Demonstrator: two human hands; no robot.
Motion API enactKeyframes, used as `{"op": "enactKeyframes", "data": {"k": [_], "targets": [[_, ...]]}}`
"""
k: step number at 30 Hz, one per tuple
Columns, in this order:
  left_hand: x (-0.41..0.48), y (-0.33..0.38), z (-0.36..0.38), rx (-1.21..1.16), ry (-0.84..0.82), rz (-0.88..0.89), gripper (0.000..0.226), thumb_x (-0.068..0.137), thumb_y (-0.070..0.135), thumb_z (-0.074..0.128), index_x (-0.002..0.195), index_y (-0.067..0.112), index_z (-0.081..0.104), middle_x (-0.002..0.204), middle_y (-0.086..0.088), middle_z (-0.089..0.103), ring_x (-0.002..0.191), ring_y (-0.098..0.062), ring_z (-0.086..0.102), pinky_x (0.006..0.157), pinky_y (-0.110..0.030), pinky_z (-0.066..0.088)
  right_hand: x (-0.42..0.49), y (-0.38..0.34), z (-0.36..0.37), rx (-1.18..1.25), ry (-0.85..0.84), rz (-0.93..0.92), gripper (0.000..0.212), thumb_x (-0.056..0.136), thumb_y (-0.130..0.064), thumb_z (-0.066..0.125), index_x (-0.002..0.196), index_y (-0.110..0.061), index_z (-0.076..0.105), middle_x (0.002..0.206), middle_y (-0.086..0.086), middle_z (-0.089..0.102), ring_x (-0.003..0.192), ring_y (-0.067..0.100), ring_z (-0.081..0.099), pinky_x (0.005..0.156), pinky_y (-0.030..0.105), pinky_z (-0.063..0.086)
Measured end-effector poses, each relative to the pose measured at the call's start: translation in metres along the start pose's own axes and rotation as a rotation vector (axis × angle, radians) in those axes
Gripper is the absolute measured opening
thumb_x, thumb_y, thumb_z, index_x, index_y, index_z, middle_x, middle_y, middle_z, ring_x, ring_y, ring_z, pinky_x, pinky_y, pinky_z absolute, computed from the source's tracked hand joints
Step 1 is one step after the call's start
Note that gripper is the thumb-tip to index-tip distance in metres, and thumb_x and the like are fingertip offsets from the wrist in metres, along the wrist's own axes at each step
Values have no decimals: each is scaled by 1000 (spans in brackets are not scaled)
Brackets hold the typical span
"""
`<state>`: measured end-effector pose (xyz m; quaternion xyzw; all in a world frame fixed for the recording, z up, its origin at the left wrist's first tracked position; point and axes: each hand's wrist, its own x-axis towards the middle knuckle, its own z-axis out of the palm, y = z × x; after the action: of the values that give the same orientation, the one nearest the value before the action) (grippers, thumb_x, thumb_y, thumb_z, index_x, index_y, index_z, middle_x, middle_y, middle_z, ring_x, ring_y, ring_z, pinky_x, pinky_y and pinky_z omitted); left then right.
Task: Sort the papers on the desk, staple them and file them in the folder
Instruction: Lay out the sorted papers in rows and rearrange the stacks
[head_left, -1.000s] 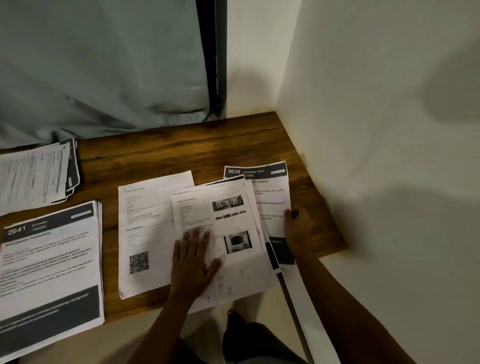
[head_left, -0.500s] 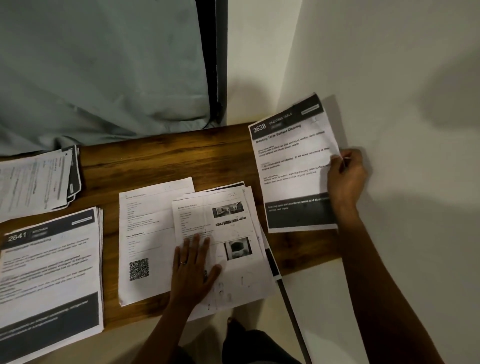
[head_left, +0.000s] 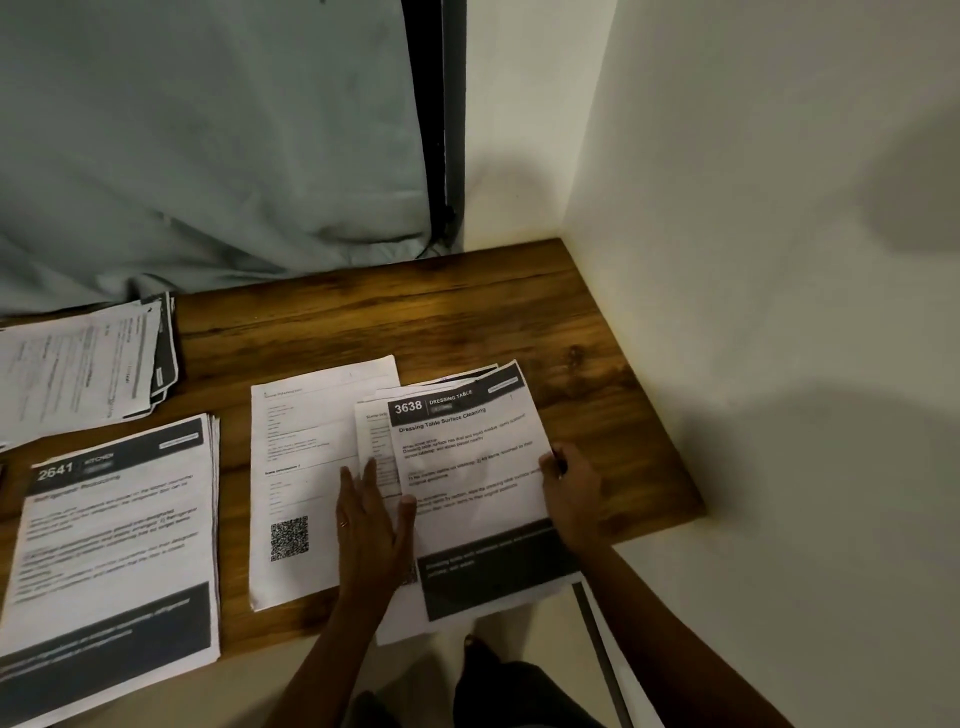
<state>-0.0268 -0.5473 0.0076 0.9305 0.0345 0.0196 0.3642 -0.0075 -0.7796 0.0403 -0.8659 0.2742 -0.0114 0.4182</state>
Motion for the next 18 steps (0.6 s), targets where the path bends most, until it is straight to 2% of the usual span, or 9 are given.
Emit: {"op": "enactKeyframes", "data": {"k": [3,6,9,15,18], "targets": [[5,2,3,18,-37,-88,98,79,79,18,152,14,7,159,-15,3,146,-30,1,114,-47,6,-1,5,16,-42,8,-1,28,95,-26,53,118,-12,58,116,8,59,109,23,54,93,29,40],[10,8,5,21,-59,-137,85,90,58,41,151,9,8,157,-20,8,146,-36,5,116,-50,8,-4,5,26,-246,18,-30,34,96,-30,49,127,-14,52,124,9,51,114,24,45,99,33,34],[14,17,6,1,-61,-176,77,93,39,51,150,4,12,154,-25,16,142,-41,15,115,-54,14,-7,0,34,-277,4,-27,42,96,-30,48,134,-12,43,133,9,45,122,24,41,102,32,32],[24,33,13,-150,-50,-240,77,92,28,58,148,-1,14,147,-21,32,136,-37,30,116,-48,14,0,-12,40,-44,-43,116,41,93,-21,55,130,-10,42,132,12,48,122,29,48,102,41,43],[32,37,13,-214,-39,-339,71,90,21,63,144,0,22,140,-20,41,129,-37,39,114,-51,23,6,-13,37,37,-72,135,34,93,-16,55,124,-7,47,127,13,54,117,30,54,99,44,47]]}}
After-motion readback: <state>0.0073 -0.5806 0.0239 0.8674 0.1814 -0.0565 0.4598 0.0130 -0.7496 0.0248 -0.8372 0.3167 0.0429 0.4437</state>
